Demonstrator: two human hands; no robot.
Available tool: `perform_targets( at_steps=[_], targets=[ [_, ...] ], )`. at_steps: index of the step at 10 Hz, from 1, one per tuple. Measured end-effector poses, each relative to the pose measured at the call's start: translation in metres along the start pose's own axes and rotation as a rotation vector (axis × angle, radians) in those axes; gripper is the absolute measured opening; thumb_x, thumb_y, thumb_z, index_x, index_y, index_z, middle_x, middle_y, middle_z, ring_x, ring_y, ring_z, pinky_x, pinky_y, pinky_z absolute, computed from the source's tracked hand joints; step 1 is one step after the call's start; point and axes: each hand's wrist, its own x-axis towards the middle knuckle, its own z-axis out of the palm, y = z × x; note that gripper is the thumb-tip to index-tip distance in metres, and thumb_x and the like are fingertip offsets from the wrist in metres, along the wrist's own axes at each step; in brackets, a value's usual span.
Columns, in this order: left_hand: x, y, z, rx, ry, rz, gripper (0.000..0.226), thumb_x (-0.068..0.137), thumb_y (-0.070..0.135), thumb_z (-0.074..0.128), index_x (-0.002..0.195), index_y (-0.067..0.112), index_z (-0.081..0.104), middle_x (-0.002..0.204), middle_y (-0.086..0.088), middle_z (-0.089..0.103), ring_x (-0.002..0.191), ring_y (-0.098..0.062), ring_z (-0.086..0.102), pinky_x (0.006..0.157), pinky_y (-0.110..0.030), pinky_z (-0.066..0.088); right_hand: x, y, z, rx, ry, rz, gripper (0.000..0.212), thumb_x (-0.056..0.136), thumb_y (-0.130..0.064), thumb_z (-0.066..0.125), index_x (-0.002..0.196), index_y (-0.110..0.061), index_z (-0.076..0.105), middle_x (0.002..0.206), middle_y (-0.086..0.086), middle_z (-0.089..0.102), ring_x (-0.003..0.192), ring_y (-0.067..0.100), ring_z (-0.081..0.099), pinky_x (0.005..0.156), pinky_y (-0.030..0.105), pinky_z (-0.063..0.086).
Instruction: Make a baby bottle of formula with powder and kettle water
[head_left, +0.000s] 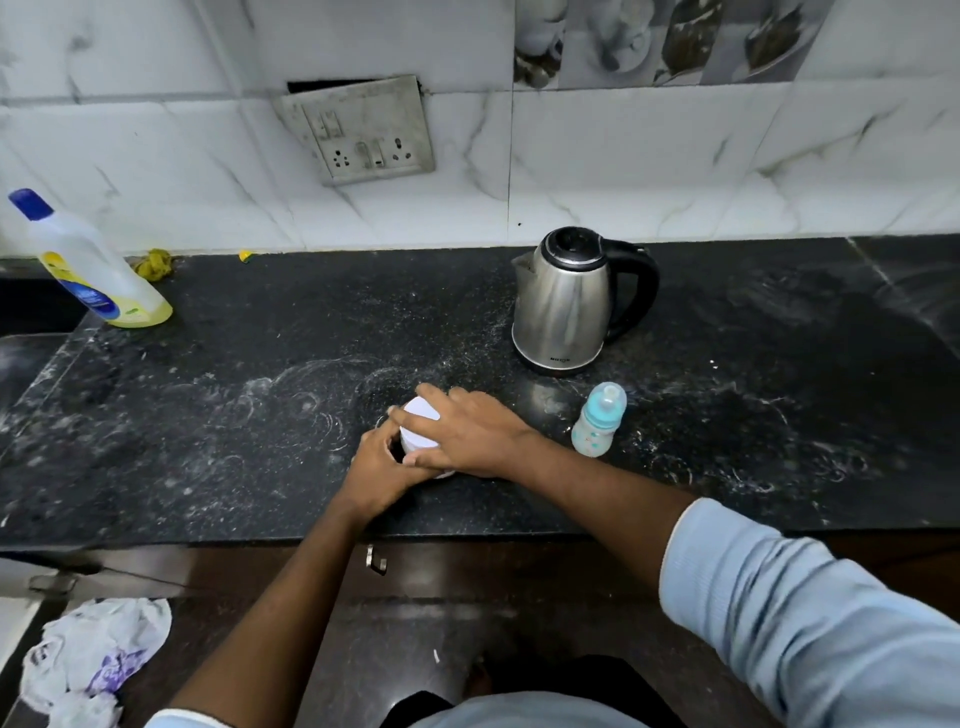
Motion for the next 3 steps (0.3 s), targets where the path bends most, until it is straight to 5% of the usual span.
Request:
perform_targets(
  at_steps=[1,2,3],
  targets=[
    [-0.001,-0.003,-0.002,0.031,-0.05,0.003,0.087,0.061,0.047,0.096,0.14,0.034,0.062,0.128,0.007,0.075,0.119,-0.014,0.07,0.105,-0.053,0.056,-0.013,0.005,-0.001,0.005,0.018,0.039,0.077,0.096,-0.072,0.024,0.16,-0.031,0.031,0.162,0.022,0.037,0.115,0.042,0.058,0.091,0.05,0.049],
    [0.001,-0.005,-0.008,0.176,-0.119,-0.072,0.138,0.057,0.066,0.098,0.159,0.065,0.005,0.171,0.013,0.034,0.156,-0.02,0.035,0.126,-0.055,0.032,-0.031,0.015,-0.012,0.032,0.067,0.087,0.073,0.099,-0.066,0.027,0.157,-0.023,0.038,0.161,0.019,0.041,0.122,0.039,0.056,0.093,0.05,0.047],
    [0.003,0.004,-0.02,0.279,-0.101,-0.049,0.142,0.051,0.088,0.084,0.143,0.074,-0.024,0.174,0.015,-0.018,0.163,-0.019,-0.003,0.131,-0.059,0.011,-0.052,0.031,-0.031,0.063,0.177,0.122,0.063,0.102,-0.055,0.04,0.148,-0.014,0.051,0.152,0.017,0.054,0.126,0.036,0.058,0.099,0.05,0.048]
  ],
)
